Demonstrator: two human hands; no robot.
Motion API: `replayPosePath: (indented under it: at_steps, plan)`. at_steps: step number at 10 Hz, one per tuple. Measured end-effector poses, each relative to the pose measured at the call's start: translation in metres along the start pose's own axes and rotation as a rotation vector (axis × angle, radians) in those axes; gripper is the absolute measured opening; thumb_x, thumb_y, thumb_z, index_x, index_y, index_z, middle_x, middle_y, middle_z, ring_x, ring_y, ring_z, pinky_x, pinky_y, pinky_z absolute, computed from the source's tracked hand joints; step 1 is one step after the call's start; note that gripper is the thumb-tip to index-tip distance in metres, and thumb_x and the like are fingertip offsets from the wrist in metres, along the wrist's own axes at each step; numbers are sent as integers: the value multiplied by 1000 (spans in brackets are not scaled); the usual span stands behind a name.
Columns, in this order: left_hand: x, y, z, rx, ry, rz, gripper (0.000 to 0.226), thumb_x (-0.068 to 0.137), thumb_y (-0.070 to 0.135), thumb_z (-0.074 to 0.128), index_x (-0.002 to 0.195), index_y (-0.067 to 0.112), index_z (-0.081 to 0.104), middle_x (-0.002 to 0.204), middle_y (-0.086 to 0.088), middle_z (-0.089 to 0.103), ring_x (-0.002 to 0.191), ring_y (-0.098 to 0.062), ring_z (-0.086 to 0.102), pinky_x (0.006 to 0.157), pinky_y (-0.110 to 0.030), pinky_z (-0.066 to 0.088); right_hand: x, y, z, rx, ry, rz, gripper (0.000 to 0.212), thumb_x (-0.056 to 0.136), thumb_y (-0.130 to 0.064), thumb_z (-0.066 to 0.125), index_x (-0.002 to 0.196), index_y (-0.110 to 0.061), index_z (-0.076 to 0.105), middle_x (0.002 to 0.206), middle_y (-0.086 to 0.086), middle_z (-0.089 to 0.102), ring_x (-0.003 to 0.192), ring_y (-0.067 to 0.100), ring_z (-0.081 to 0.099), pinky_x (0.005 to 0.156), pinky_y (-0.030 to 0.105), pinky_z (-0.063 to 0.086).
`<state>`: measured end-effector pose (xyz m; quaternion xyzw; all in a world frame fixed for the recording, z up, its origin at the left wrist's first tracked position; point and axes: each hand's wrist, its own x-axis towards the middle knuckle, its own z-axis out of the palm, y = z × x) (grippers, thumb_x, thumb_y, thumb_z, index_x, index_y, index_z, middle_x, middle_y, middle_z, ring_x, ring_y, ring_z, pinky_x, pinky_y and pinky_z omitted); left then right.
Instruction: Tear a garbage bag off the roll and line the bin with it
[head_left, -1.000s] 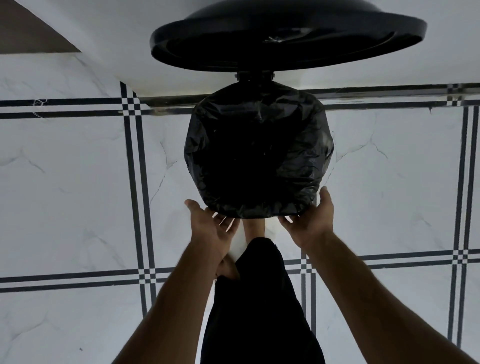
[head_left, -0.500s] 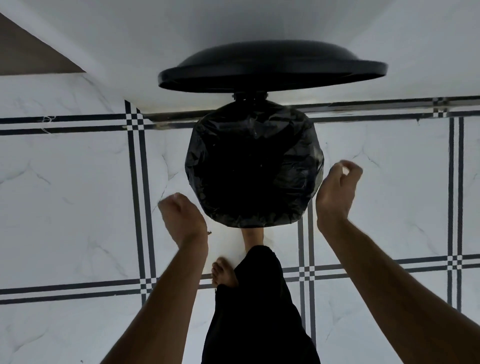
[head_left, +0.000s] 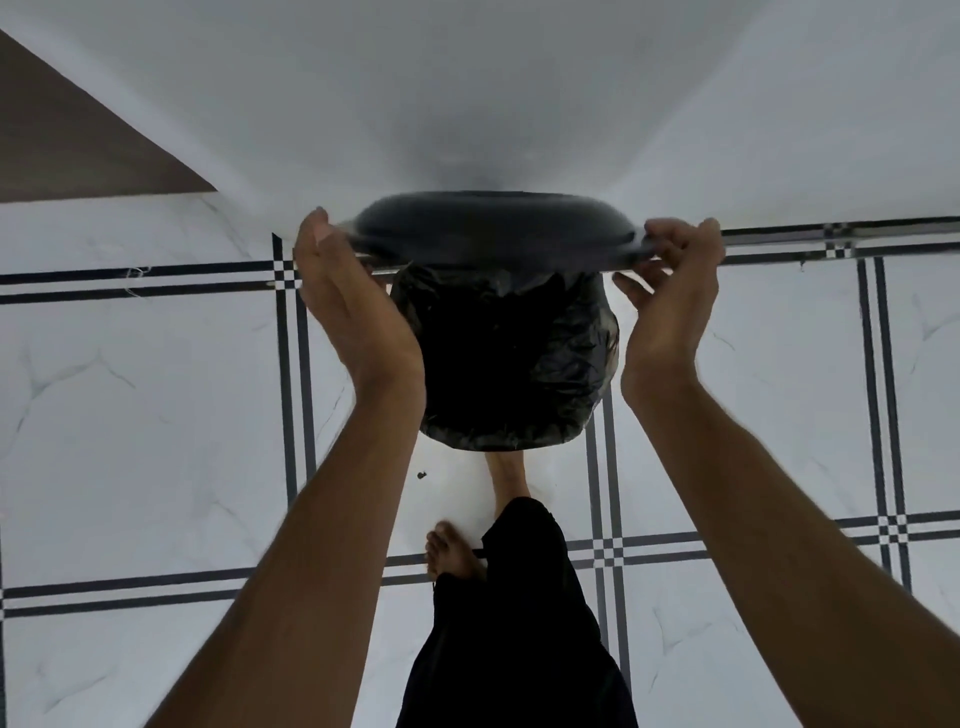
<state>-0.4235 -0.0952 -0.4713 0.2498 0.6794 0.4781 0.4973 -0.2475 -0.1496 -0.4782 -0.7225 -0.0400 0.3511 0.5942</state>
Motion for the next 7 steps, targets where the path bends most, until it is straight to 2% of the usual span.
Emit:
replayPosePath:
  at_steps: [1, 2, 3, 4, 5, 6, 7]
  plan:
    - [-15, -5, -17, 119, -116, 85, 22, 83, 45, 51, 83, 32, 68, 87, 21, 65, 89, 1, 58, 87, -28, 50, -5, 16, -25, -133, 49, 45, 14, 84, -21, 56, 77, -18, 69, 76, -6, 61, 71, 9, 54, 70, 28, 49]
    - [-35, -42, -50, 393, -204, 157, 18, 94, 29, 55, 95, 20, 71, 103, 5, 66, 92, 1, 56, 79, -9, 44, -17, 40, -52, -260, 57, 75, 14, 84, -16, 61, 83, -18, 75, 80, -7, 71, 77, 8, 63, 74, 23, 52]
    - [-43, -90, -75, 595, -365, 74, 39, 95, 38, 53, 131, 23, 58, 144, -5, 47, 128, -13, 48, 97, -14, 42, -23, 74, -70, -485, 24, 83, 26, 89, -16, 55, 104, -17, 75, 101, -2, 74, 95, 12, 67, 91, 32, 55]
    - [-46, -128, -84, 712, -477, -42, 54, 93, 49, 53, 142, 30, 43, 160, 3, 26, 142, -19, 35, 109, -32, 39, -24, 108, -77, -768, -116, 65, 35, 93, -20, 49, 124, -18, 66, 116, 1, 69, 102, 18, 64, 96, 37, 53]
    - [-47, -150, -92, 864, -563, -25, 66, 86, 58, 53, 145, 35, 33, 162, 4, 22, 143, -23, 34, 107, -48, 46, -25, 128, -77, -881, -230, 10, 34, 96, -21, 50, 128, -15, 59, 120, -5, 59, 108, 14, 56, 94, 24, 45]
    - [-54, -144, -97, 1004, -569, 51, 60, 91, 48, 58, 143, 27, 38, 158, -2, 31, 138, -25, 41, 105, -45, 47, -34, 127, -76, -962, -286, -98, 23, 93, -19, 51, 115, -18, 60, 114, -6, 58, 96, 10, 49, 76, 8, 36]
    - [-78, -101, -107, 1031, -559, 286, 34, 92, 32, 62, 124, 19, 58, 133, -1, 58, 116, -17, 58, 95, -24, 46, -67, 87, -79, -1015, -360, -247, 18, 93, -16, 51, 107, -15, 62, 110, 3, 64, 91, 12, 53, 66, 12, 36]
